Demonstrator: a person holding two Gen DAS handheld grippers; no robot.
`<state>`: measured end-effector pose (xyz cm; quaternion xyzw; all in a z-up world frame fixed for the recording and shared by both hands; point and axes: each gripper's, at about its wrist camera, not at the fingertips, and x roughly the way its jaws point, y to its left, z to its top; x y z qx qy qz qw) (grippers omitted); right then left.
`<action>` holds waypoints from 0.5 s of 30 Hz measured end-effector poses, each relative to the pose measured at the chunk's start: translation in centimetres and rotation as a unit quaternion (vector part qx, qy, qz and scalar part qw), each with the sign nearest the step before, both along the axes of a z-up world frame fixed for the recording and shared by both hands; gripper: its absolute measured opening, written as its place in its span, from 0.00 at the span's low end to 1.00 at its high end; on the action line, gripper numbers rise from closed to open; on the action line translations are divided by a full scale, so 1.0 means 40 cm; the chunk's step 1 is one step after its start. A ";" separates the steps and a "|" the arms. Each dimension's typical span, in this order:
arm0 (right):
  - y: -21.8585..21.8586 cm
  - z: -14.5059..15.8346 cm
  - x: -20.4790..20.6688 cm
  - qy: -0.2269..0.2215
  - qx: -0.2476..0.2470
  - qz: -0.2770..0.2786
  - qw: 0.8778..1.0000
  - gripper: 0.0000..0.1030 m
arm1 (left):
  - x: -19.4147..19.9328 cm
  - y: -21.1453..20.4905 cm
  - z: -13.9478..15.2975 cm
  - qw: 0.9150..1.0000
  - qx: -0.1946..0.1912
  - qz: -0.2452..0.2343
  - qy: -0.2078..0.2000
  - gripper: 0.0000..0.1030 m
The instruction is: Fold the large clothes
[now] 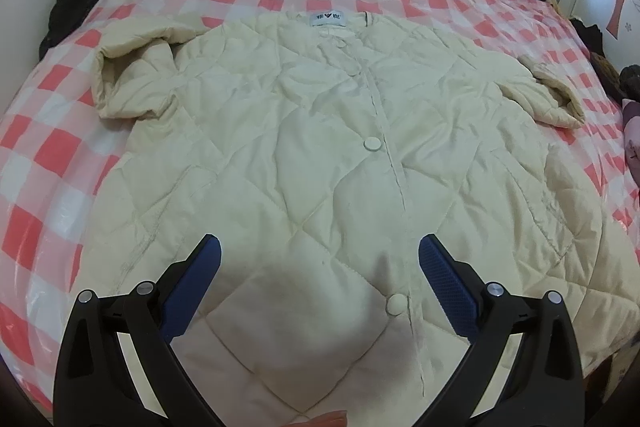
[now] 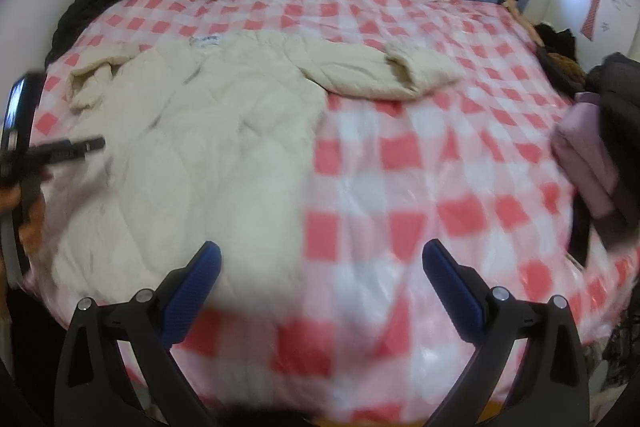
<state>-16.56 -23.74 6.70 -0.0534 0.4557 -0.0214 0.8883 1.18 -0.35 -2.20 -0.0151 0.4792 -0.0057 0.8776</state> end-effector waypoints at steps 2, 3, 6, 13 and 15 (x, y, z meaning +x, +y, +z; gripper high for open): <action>-0.001 -0.020 -0.038 0.002 -0.015 -0.001 1.000 0.94 | 0.002 0.003 -0.002 1.000 -0.008 -0.001 0.003 0.93; 0.003 -0.037 -0.048 0.008 -0.023 -0.002 1.000 0.94 | 0.003 0.000 -0.002 1.000 -0.009 0.000 0.004 0.93; 0.027 -0.107 -0.039 0.027 -0.068 0.007 0.997 0.94 | 0.005 -0.011 -0.001 1.000 -0.015 -0.004 0.004 0.92; 0.053 -0.135 0.036 -0.044 -0.066 -0.014 0.997 0.94 | 0.008 -0.021 -0.001 1.000 -0.011 -0.004 0.003 0.93; 0.025 -0.144 0.069 -0.065 -0.143 -0.096 0.983 0.94 | 0.008 -0.021 -0.002 1.000 -0.013 -0.004 0.006 0.93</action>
